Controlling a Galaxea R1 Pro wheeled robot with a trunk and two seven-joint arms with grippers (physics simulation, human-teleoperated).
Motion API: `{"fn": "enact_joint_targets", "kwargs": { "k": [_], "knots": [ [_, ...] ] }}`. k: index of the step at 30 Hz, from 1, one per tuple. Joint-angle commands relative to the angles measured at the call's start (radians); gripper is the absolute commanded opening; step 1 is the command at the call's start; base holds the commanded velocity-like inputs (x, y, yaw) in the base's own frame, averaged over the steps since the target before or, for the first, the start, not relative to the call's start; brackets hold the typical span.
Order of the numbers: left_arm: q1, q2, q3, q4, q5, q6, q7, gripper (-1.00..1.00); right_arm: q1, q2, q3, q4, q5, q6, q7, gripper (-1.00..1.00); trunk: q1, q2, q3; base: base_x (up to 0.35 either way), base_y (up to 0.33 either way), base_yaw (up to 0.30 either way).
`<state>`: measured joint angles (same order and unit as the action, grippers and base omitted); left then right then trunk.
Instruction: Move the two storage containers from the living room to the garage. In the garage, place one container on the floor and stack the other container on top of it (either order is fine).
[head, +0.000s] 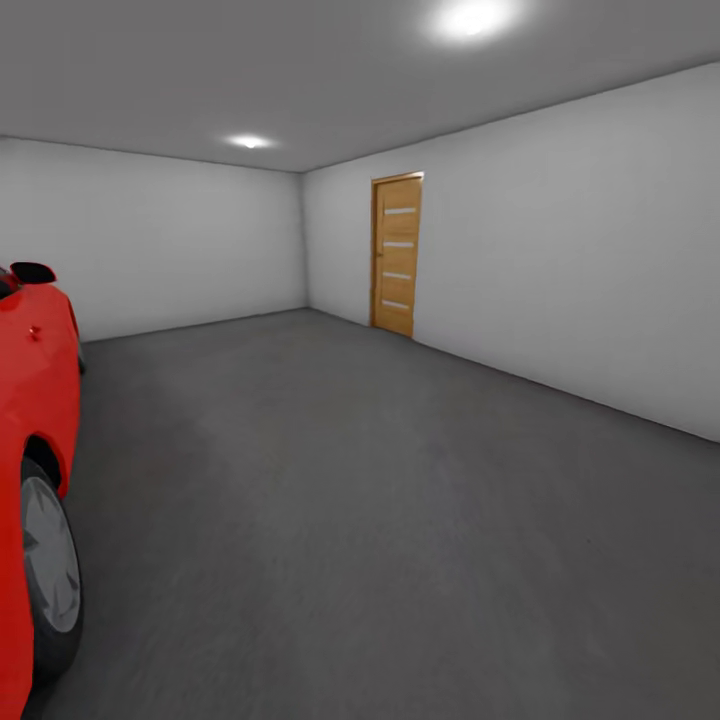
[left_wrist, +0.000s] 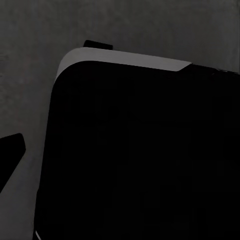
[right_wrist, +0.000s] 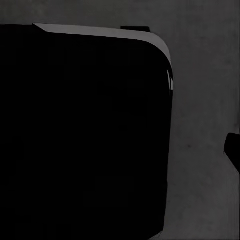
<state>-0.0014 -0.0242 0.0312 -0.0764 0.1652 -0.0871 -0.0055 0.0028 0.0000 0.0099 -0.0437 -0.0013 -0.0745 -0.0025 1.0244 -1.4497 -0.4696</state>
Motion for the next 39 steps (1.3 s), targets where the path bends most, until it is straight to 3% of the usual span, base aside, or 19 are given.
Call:
{"fn": "enact_joint_targets", "kwargs": {
  "k": [1, 32, 39],
  "knots": [
    [0.000, 0.000, 0.003, 0.000, 0.005, -0.002, 0.000, 1.00, 0.000, 0.000, 0.000, -0.001, 0.000, -0.002, 0.000, 1.00, 0.001, 0.000, -0.001, 0.324, 0.000, 0.269],
    [0.000, 0.001, 0.003, 0.000, 0.005, -0.002, 0.000, 1.00, 0.000, -0.006, -0.004, -0.001, -0.002, 0.000, 0.001, 1.00, 0.001, 0.000, -0.001, 0.324, 0.000, 0.026],
    [0.000, 0.001, 0.003, 0.000, 0.005, -0.002, -0.001, 1.00, 0.000, -0.003, -0.007, -0.001, -0.006, -0.002, -0.001, 1.00, 0.001, 0.000, 0.000, 0.324, 0.000, 0.256]
  ]
}}
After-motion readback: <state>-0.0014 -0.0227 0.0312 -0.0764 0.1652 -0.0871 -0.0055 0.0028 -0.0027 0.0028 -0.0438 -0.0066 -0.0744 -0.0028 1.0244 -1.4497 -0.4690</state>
